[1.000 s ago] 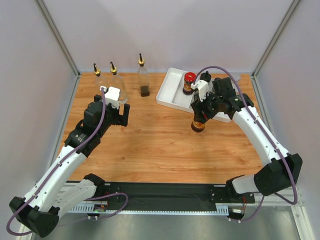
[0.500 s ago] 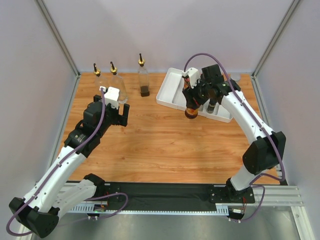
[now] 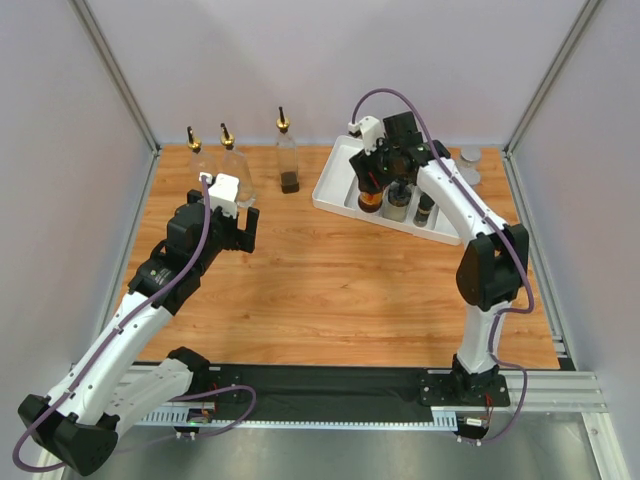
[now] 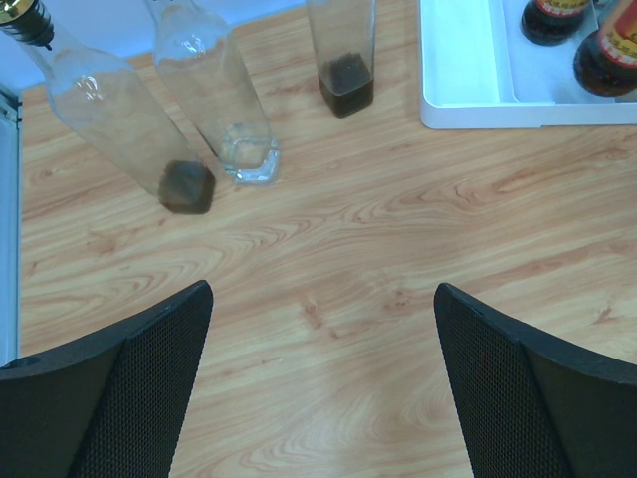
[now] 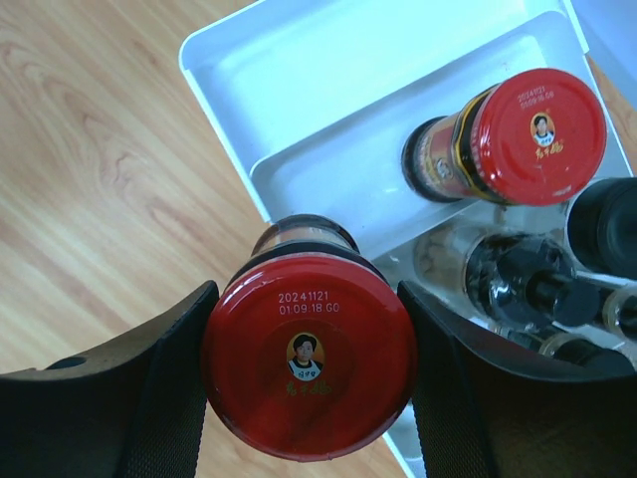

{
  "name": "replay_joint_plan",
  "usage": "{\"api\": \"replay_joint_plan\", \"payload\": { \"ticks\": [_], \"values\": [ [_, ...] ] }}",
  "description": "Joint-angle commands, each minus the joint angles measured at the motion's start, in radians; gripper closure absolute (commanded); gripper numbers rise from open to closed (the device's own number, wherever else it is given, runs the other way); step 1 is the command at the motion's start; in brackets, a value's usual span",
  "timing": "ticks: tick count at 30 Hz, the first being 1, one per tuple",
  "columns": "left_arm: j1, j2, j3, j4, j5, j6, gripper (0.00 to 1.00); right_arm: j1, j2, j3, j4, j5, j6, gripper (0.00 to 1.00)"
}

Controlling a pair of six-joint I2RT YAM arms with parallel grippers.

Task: Organize the condiment bottles
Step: Place the bottle in the storage box.

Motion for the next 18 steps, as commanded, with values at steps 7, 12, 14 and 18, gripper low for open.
{"api": "replay_joint_plan", "payload": {
  "ticks": [7, 12, 14, 18],
  "values": [
    [0.005, -0.013, -0.003, 0.024, -0.004, 0.015, 0.0, 0.004, 0.139, 0.177, 0.173, 0.081, 0.021, 1.0],
    [0.005, -0.014, -0.003, 0.023, 0.001, 0.014, 0.0, 0.006, 0.194, 0.216, 0.174, 0.107, 0.013, 0.98],
    [0.005, -0.016, -0.003, 0.023, 0.001, 0.014, 0.0, 0.006, 0.201, 0.211, 0.176, 0.111, 0.007, 0.97],
    [0.005, -0.017, -0.003, 0.024, 0.005, 0.014, 0.0, 0.006, 0.205, 0.185, 0.179, 0.121, 0.002, 0.85]
  ]
}}
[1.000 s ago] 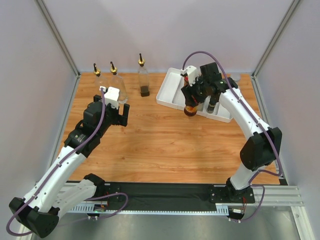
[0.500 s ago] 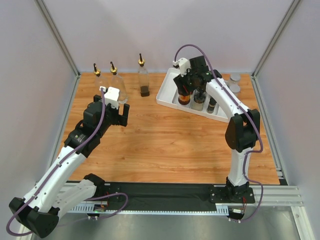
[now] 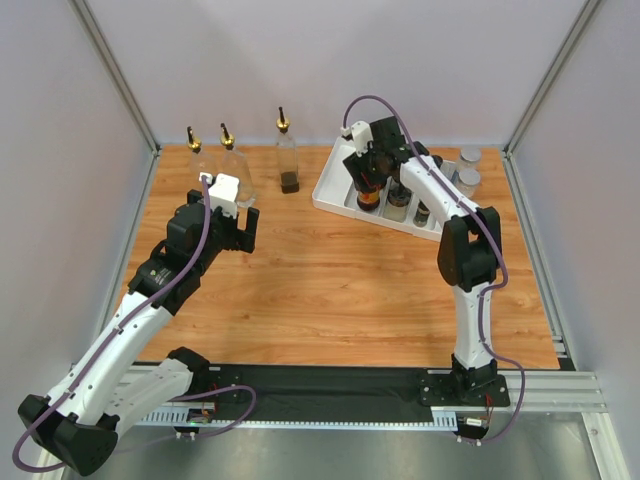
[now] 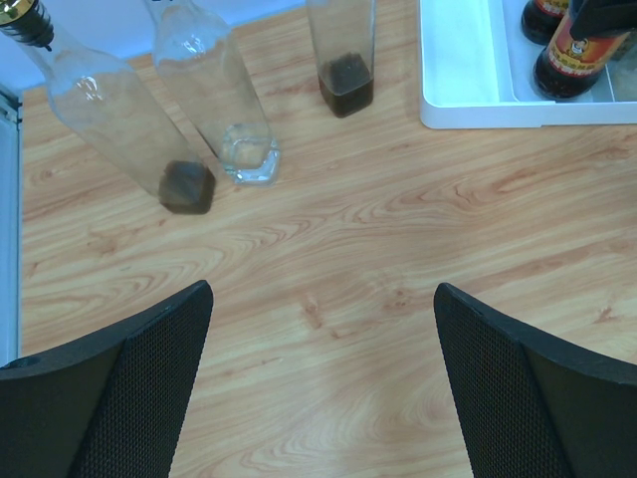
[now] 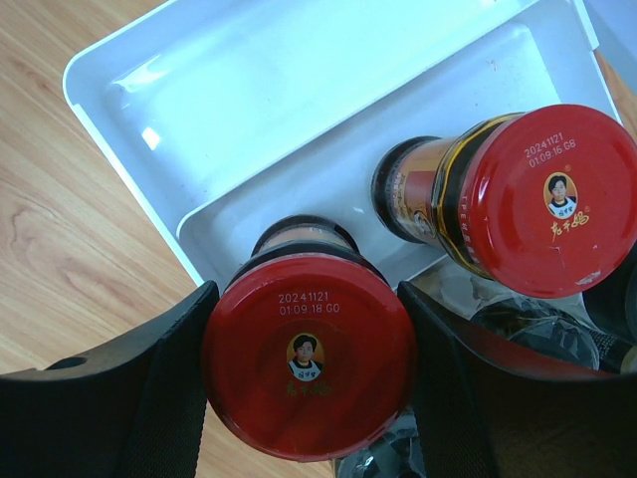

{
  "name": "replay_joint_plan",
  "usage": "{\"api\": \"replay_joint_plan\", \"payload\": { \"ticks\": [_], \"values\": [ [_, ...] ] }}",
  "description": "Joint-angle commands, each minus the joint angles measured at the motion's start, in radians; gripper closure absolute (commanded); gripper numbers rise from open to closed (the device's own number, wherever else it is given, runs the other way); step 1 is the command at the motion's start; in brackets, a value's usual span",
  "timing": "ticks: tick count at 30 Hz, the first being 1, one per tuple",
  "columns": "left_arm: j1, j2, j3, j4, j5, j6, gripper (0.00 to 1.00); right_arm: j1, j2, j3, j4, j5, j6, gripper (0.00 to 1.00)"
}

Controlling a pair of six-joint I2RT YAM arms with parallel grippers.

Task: Organize the condiment bottles
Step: Place the bottle in the storage box.

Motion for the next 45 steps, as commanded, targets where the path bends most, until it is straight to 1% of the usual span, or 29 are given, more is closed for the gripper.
{"api": "replay_joint_plan", "payload": {
  "ticks": [1, 2, 3, 5, 6, 8, 9, 11, 12, 14, 15, 17, 22, 30, 33, 38, 43, 45],
  "values": [
    [0.005, -0.017, -0.003, 0.024, 0.004, 0.011, 0.0, 0.006, -0.032, 0.046, 0.111, 0.029, -0.007, 0.81],
    [0.005, -0.019, -0.003, 0.023, 0.004, 0.011, 0.0, 0.006, -0.032, 0.041, 0.111, 0.029, -0.008, 0.77],
    [0.005, -0.017, -0.003, 0.024, 0.004, 0.011, 0.0, 0.003, -0.033, 0.033, 0.111, 0.029, -0.01, 0.69],
    [0.005, -0.017, -0.004, 0.024, 0.004, 0.011, 0.0, 0.004, -0.036, 0.027, 0.114, 0.029, -0.011, 0.6],
    [0.005, -0.017, -0.004, 0.023, 0.004, 0.011, 0.0, 0.006, -0.038, 0.024, 0.111, 0.026, -0.01, 0.51],
    [0.005, -0.019, -0.004, 0.024, 0.004, 0.011, 0.0, 0.006, -0.041, 0.019, 0.111, 0.025, -0.01, 0.41],
    [0.005, -0.019, -0.004, 0.024, 0.004, 0.01, 0.0, 0.006, -0.044, 0.018, 0.11, 0.025, -0.01, 0.33],
    [0.005, -0.017, -0.004, 0.024, 0.006, 0.01, 0.0, 0.006, -0.049, 0.013, 0.11, 0.025, -0.011, 0.25],
    [0.005, -0.014, -0.004, 0.024, 0.007, 0.008, 0.0, 0.006, -0.053, 0.012, 0.11, 0.026, -0.011, 0.2],
    [0.005, -0.016, -0.004, 0.024, 0.007, 0.008, 0.0, 0.006, -0.064, 0.003, 0.11, 0.026, -0.014, 0.16],
    [0.005, -0.016, -0.004, 0.024, 0.007, 0.008, 0.0, 0.006, -0.073, -0.002, 0.111, 0.028, -0.016, 0.11],
    [0.005, -0.017, -0.004, 0.024, 0.007, 0.007, 0.0, 0.006, -0.082, -0.011, 0.114, 0.029, -0.019, 0.06],
    [0.005, -0.017, -0.004, 0.024, 0.006, 0.008, 0.0, 0.006, -0.131, -0.03, 0.117, 0.021, -0.016, 0.0],
    [0.005, -0.027, -0.006, 0.024, 0.007, 0.008, 0.0, 0.006, -0.254, -0.068, 0.093, -0.026, -0.005, 0.0],
    [0.005, -0.031, -0.008, 0.026, 0.009, 0.008, 0.0, 0.006, -0.318, -0.111, 0.081, -0.054, 0.004, 0.0],
    [0.005, -0.033, -0.011, 0.03, 0.011, 0.008, 0.0, 0.006, -0.464, -0.246, 0.071, -0.106, -0.008, 0.0],
    [0.005, -0.027, -0.012, 0.03, 0.014, 0.007, 0.0, 0.006, -0.581, -0.345, 0.016, -0.152, -0.042, 0.0],
    [0.005, -0.022, -0.012, 0.03, 0.015, 0.007, 0.0, 0.006, -0.647, -0.411, 0.01, -0.164, -0.054, 0.0]
  ]
}}
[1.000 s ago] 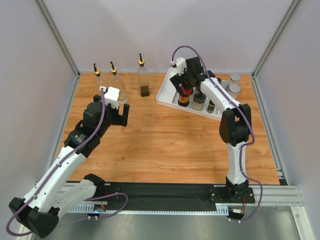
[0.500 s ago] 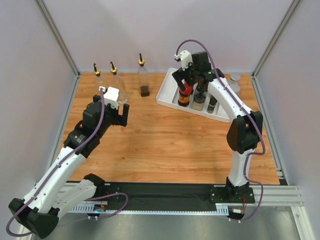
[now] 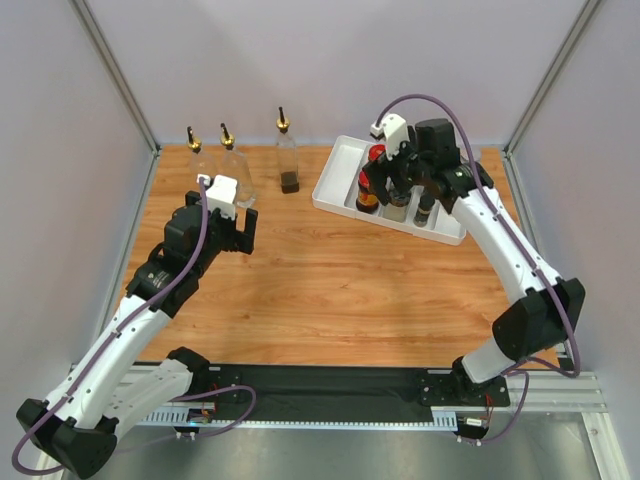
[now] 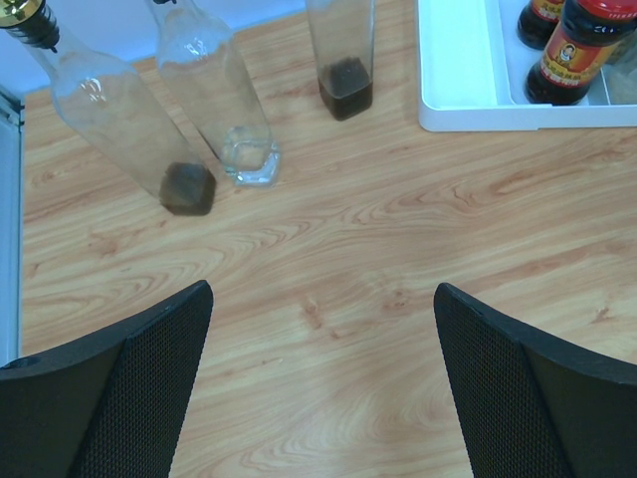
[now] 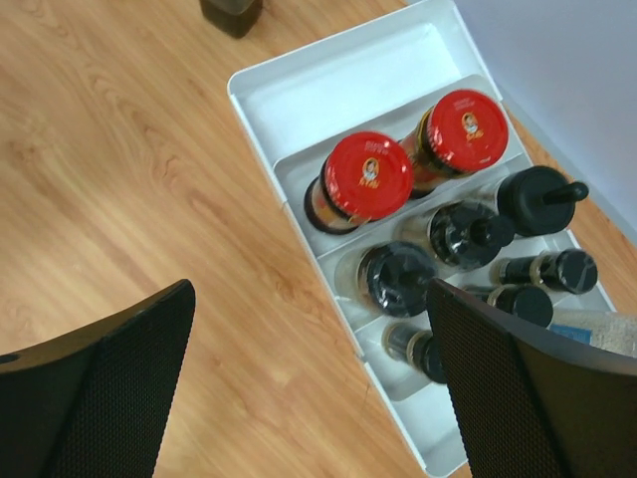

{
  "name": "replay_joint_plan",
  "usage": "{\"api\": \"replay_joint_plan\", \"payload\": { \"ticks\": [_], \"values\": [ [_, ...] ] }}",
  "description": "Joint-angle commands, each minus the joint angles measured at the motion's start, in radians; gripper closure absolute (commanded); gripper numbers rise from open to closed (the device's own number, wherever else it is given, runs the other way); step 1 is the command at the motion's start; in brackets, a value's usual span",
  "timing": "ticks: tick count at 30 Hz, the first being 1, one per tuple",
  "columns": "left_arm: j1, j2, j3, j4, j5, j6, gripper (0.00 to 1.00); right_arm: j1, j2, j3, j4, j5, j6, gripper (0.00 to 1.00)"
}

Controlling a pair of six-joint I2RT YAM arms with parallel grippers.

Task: Organize the condiment bottles
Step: Place the bottle in the storage box, then pick up the bottle from the center of the board.

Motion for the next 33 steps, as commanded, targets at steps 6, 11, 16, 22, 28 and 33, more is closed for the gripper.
{"api": "replay_joint_plan", "payload": {
  "ticks": [6, 11, 16, 22, 28, 33],
  "values": [
    [0.005, 0.003, -0.007, 0.033, 0.013, 0.004, 0.0, 0.004, -0.283, -0.255, 0.006, -0.031, -0.034, 0.0],
    [0.005, 0.009, -0.01, 0.038, 0.016, 0.002, 0.0, -0.043, -0.444, -0.388, 0.063, -0.023, -0.014, 0.0],
    [0.005, 0.019, -0.013, 0.039, 0.016, -0.001, 0.0, -0.111, -0.556, -0.517, 0.109, -0.076, 0.027, 0.0],
    [0.005, 0.019, -0.021, 0.056, 0.033, -0.01, 0.0, -0.174, -0.613, -0.612, 0.155, -0.141, 0.069, 0.0],
    [0.005, 0.045, -0.012, 0.07, 0.055, -0.025, 0.0, -0.226, -0.65, -0.68, 0.19, -0.205, 0.095, 0.0],
    [0.005, 0.072, 0.025, 0.064, 0.065, -0.031, 0.0, -0.234, -0.669, -0.729, 0.204, -0.225, 0.079, 0.0]
  ]
}}
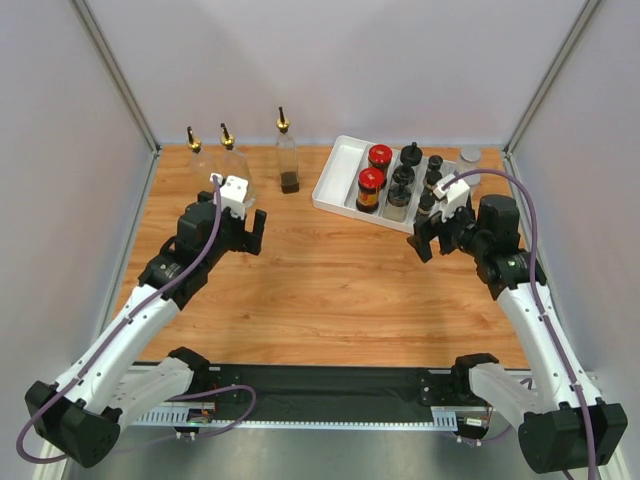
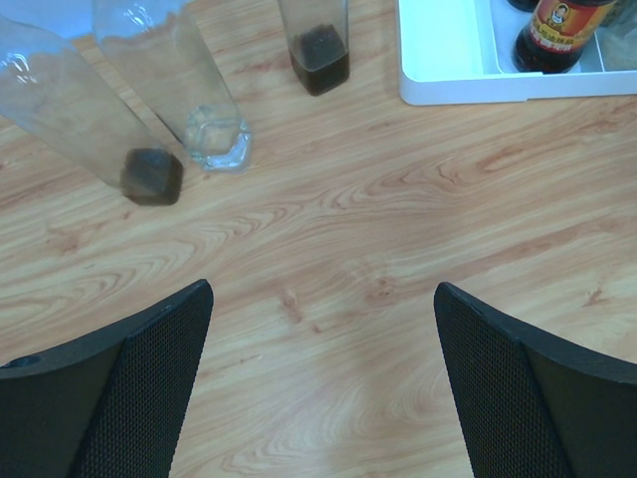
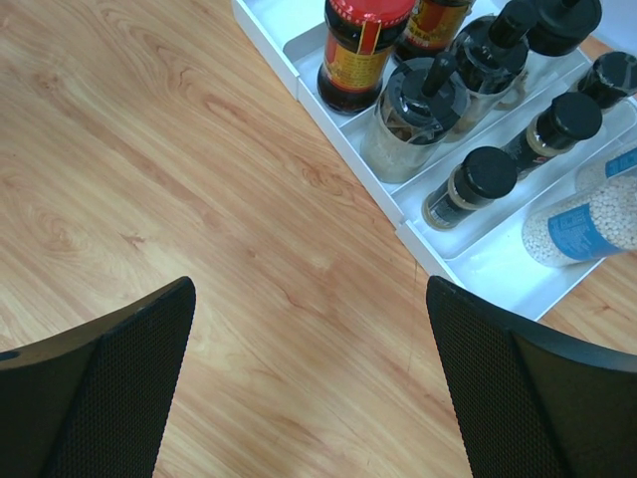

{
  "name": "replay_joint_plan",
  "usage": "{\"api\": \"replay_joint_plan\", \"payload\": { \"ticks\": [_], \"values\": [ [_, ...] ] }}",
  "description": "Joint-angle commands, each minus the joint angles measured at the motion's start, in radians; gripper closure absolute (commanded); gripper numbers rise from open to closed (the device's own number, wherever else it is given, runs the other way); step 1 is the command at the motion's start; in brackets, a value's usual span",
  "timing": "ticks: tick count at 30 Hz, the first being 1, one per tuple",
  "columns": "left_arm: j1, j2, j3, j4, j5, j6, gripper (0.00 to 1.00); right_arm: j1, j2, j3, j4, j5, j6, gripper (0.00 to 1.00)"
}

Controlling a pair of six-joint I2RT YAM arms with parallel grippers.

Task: Organize the condiment bottles
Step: Pick up the bottle from the center of the board.

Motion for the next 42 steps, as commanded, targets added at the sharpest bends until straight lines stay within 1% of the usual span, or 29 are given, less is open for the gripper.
{"api": "replay_joint_plan", "payload": {
  "ticks": [1, 8, 14, 24, 42],
  "values": [
    [0.005, 0.01, 0.051, 0.03, 0.026, -0.022, 0.0, -0.006, -0.03, -0.025, 0.056, -0.041, 0.008, 0.0],
    [0.005, 0.048, 0.092, 0.028, 0.047, -0.046, 0.0, -0.008, -0.035, -0.026, 0.045, -0.078, 0.008, 0.0],
    [0.005, 0.091, 0.132, 0.042, 0.058, -0.075, 0.0, -0.006, -0.041, -0.025, 0.042, -0.067, 0.003, 0.0],
    [0.005, 0.197, 0.252, 0.05, 0.078, -0.129, 0.0, -0.008, -0.042, -0.025, 0.041, -0.069, -0.002, 0.0],
    [0.005, 0.358, 0.404, 0.033, 0.096, -0.151, 0.0, -0.006, -0.045, -0.026, 0.039, -0.063, -0.008, 0.0]
  ]
}}
